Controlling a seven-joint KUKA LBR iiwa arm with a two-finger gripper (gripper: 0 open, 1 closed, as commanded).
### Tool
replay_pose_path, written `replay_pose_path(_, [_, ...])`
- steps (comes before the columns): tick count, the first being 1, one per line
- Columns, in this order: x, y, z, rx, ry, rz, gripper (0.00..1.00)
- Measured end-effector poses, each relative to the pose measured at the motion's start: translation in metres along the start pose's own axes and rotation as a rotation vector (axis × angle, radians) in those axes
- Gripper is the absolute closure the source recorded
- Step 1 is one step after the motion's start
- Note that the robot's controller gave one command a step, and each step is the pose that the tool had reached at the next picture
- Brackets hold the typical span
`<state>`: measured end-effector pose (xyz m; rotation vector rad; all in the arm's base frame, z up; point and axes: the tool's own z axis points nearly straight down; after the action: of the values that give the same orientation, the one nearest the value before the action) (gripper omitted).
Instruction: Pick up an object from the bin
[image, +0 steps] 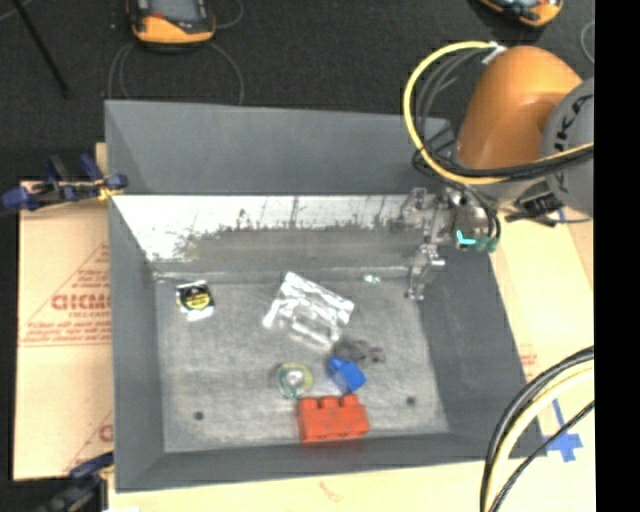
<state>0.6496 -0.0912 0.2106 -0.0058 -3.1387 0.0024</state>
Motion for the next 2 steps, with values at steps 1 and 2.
replay_pose_path(1, [0.031, 0.042, 0.102, -0.001, 0.001, -0.196, 0.00])
replay_pose_path(2, [0.039, 0.104, 0.134, 0.002, -0.018, -0.222, 0.00])
